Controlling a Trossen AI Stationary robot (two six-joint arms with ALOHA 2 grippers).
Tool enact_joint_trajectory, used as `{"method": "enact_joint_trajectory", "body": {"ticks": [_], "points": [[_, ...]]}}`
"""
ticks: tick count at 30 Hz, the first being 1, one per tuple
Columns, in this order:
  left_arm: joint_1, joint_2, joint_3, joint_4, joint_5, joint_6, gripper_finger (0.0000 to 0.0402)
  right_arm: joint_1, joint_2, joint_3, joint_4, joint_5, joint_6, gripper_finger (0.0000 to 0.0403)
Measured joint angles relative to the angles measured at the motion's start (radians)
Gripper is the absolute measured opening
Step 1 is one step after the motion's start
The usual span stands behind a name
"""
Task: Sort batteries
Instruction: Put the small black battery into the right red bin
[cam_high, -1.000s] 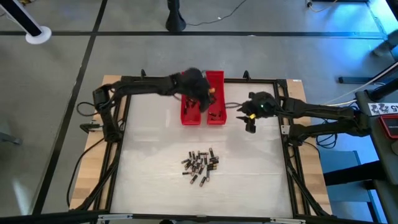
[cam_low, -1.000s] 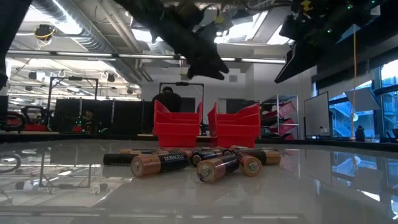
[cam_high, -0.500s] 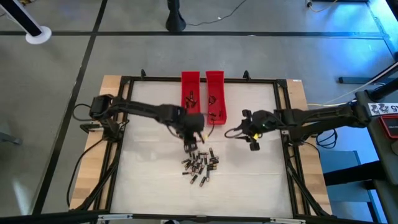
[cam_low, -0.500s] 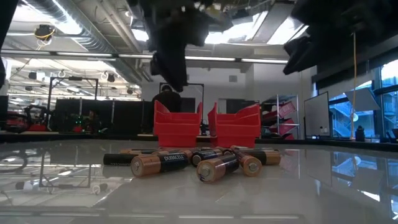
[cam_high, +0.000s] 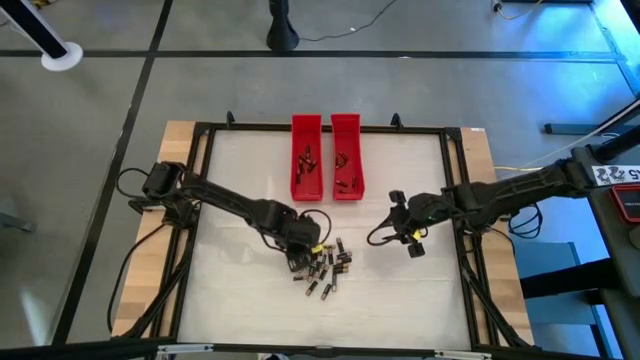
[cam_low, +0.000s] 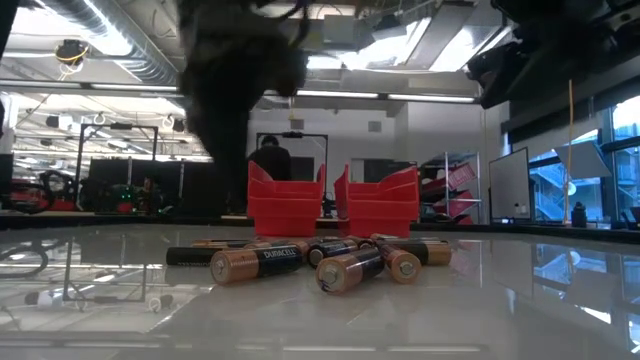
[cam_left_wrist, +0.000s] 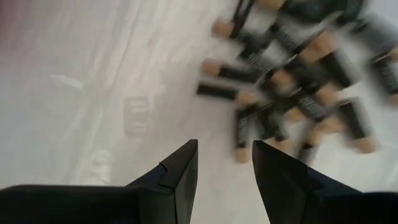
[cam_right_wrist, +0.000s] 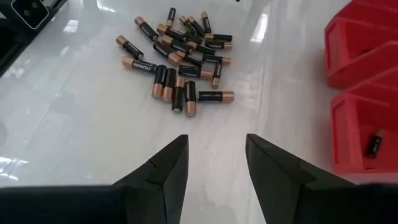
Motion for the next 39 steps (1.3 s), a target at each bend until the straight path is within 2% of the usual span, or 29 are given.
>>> {"method": "enact_joint_trajectory", "body": {"ticks": [9,17,33,36,39], "points": [[-0.041,0.001,-0.117,0.194,-0.031,0.058,0.0141,0.029,0.006,0.000,-0.010,0.019,0.090,0.0163],[-0.087,0.001,-0.135,0.213,-0.080,0.048,0.0141,0.062,0.029,0.000,-0.006,0.075,0.110,0.0163],[-0.117,0.085,-0.132,0.218,-0.115,0.018,0.0141,0.059,0.043,0.000,-0.005,0.077,0.107,0.0163],[-0.117,0.087,-0.131,0.216,-0.116,0.023,0.0128,0.059,0.043,0.000,-0.006,0.077,0.106,0.0163],[-0.117,0.088,-0.132,0.212,-0.117,0.026,0.0093,0.059,0.043,0.000,-0.005,0.077,0.106,0.0163]]}}
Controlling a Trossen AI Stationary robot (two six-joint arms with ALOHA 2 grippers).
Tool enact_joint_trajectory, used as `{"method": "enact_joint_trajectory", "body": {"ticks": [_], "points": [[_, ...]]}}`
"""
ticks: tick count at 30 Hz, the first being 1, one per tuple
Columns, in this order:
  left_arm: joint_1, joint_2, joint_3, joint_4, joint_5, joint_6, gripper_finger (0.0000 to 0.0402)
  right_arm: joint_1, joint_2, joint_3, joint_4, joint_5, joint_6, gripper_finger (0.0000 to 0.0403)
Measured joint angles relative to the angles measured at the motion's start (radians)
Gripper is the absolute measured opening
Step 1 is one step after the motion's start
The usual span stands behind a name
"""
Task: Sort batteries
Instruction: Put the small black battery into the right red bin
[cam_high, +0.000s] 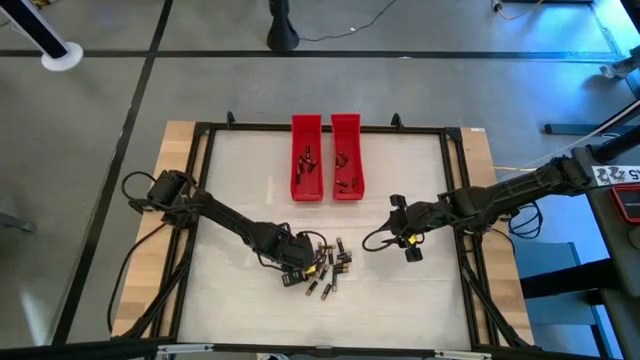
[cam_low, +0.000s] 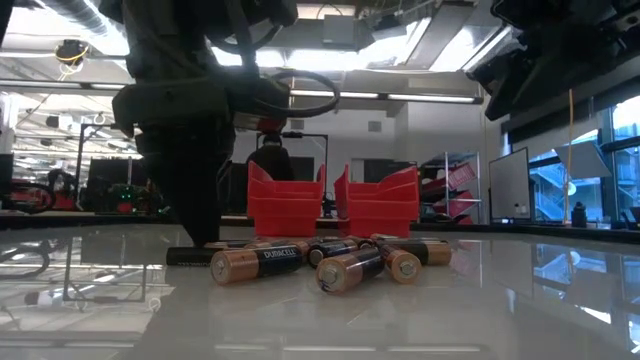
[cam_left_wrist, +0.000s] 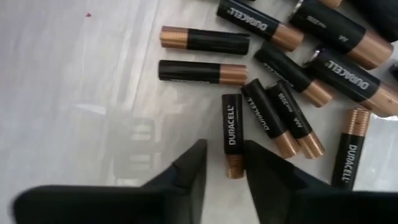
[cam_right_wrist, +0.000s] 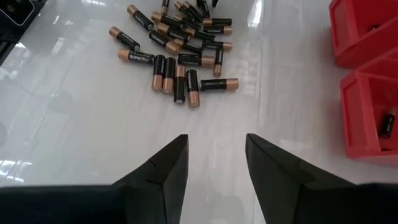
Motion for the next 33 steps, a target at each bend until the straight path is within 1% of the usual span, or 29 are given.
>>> {"method": "enact_joint_trajectory", "body": {"ticks": [4,5,10,15,21,23,25,28,29,33], "points": [[0.006,0.001,-0.001,-0.004,0.000,0.000,0.0025,0.000,0.000,0.000,0.000,0.000,0.000,0.0163],[0.006,0.001,-0.001,-0.004,-0.005,0.000,0.0017,0.000,0.000,0.000,0.000,0.000,0.000,0.0163],[0.005,0.000,0.007,-0.013,-0.024,0.016,0.0024,0.000,0.000,0.000,0.000,0.000,0.000,0.0163],[0.005,0.007,0.067,-0.140,-0.040,0.038,0.0010,0.000,0.000,0.000,-0.002,0.000,0.000,0.0163],[0.010,-0.023,0.152,-0.243,-0.115,0.084,0.0013,0.000,0.000,0.000,-0.006,0.000,0.000,0.0163],[0.020,-0.044,0.168,-0.237,-0.152,0.107,0.0013,0.000,0.000,0.000,-0.006,0.000,0.000,0.0163],[0.038,-0.069,0.185,-0.231,-0.215,0.139,0.0010,0.000,0.000,0.000,-0.009,0.000,0.000,0.0163],[0.087,-0.095,0.208,-0.177,-0.305,0.218,0.0010,0.000,0.000,0.000,-0.007,0.000,0.000,0.0163],[0.110,-0.101,0.215,-0.146,-0.319,0.253,0.0010,0.000,0.000,0.000,-0.007,0.000,0.000,0.0163],[0.213,-0.108,0.242,0.008,-0.323,0.403,0.0012,0.000,0.000,0.000,-0.007,0.000,0.000,0.0163]]}}
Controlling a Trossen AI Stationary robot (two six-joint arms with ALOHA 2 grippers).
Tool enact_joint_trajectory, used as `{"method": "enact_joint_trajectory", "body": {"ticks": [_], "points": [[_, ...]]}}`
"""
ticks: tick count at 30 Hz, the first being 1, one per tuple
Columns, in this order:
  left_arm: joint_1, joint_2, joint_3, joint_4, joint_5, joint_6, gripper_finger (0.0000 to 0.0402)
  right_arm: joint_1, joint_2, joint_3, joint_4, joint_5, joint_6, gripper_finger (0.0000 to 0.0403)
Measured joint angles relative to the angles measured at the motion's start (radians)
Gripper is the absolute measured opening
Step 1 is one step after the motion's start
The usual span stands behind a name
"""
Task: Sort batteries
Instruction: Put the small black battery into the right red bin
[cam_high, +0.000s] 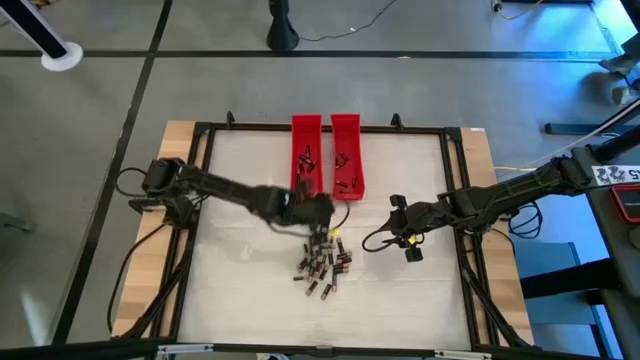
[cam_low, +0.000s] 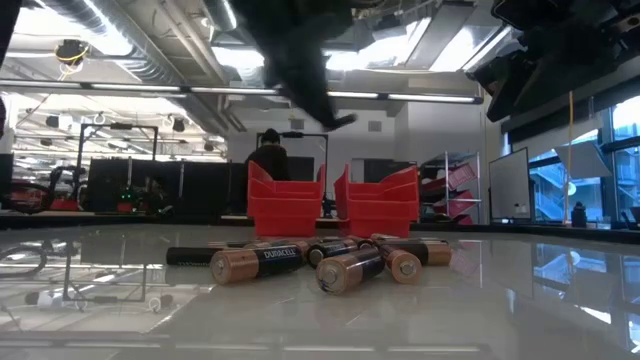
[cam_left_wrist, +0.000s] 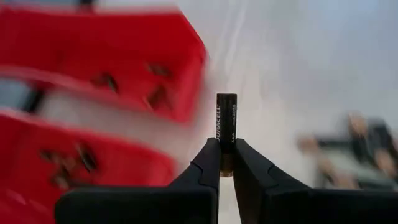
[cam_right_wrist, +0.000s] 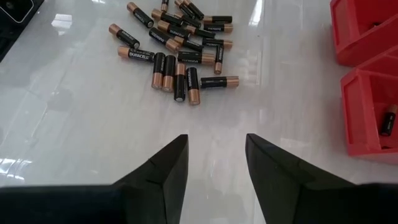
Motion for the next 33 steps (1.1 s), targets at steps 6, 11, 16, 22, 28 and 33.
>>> {"method": "enact_joint_trajectory", "body": {"ticks": [6,11,16,22,28,33], "points": [[0.185,0.003,0.004,0.211,0.106,0.115,0.0016,0.000,0.000,0.000,-0.001,0.000,0.000,0.0163],[0.320,0.022,0.005,0.357,0.229,0.029,0.0017,0.000,0.000,0.000,-0.002,0.000,-0.009,0.0163],[0.407,0.066,0.005,0.468,0.330,-0.087,0.0018,0.000,0.000,0.000,-0.006,0.002,-0.026,0.0163],[0.469,0.120,0.005,0.471,0.370,-0.163,0.0018,0.000,0.000,0.000,-0.021,0.042,-0.027,0.0163],[0.474,0.137,0.005,0.502,0.377,-0.156,0.0027,0.000,0.000,0.000,-0.028,0.060,-0.028,0.0163],[0.470,0.137,0.005,0.500,0.377,-0.139,0.0060,0.000,0.000,0.000,-0.025,0.060,-0.025,0.0163]]}}
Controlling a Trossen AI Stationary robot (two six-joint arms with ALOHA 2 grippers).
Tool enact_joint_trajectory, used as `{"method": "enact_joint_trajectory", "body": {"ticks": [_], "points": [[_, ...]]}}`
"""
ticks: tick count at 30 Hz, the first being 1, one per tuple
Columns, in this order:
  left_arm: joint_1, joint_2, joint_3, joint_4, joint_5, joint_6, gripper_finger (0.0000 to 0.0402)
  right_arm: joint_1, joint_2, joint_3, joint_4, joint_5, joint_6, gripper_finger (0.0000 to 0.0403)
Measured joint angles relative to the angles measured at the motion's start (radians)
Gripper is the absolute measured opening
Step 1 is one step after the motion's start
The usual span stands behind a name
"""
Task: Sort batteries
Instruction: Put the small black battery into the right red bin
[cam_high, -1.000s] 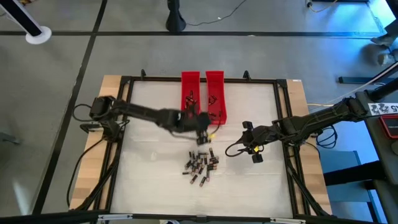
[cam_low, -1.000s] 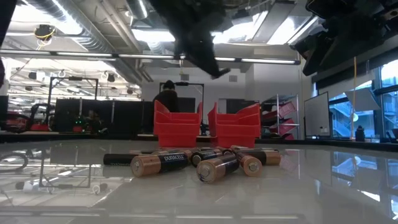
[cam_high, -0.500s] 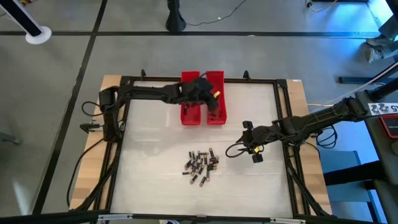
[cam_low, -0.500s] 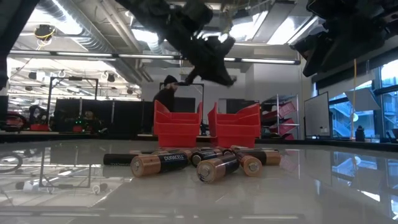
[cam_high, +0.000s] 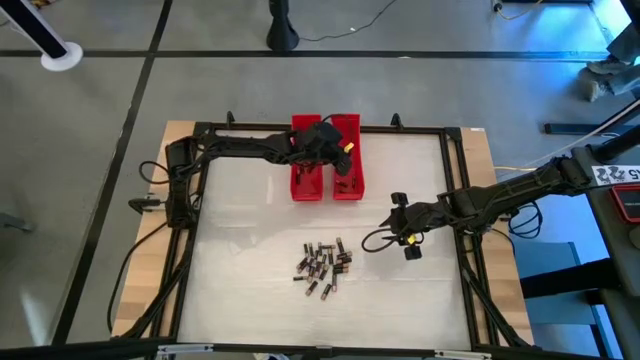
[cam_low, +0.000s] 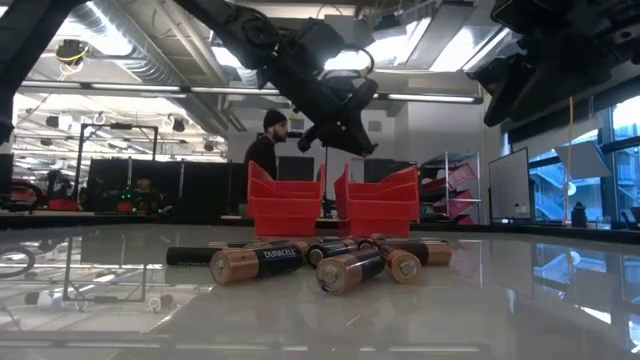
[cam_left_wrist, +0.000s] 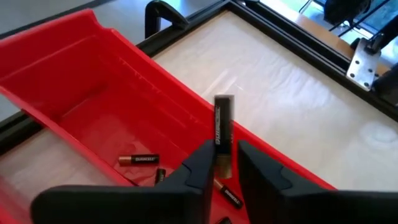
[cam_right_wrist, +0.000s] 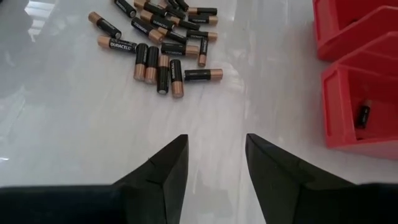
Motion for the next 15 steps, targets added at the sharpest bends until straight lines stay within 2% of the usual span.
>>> {"method": "enact_joint_trajectory", "body": {"ticks": [9,15], "points": [[0.000,-0.003,0.003,-0.007,0.000,0.048,0.0128,0.000,0.000,0.000,0.036,0.020,0.113,0.0163],[-0.019,-0.043,0.045,-0.136,-0.004,0.172,0.0140,0.002,0.001,0.000,0.047,0.038,0.224,0.0163]]}}
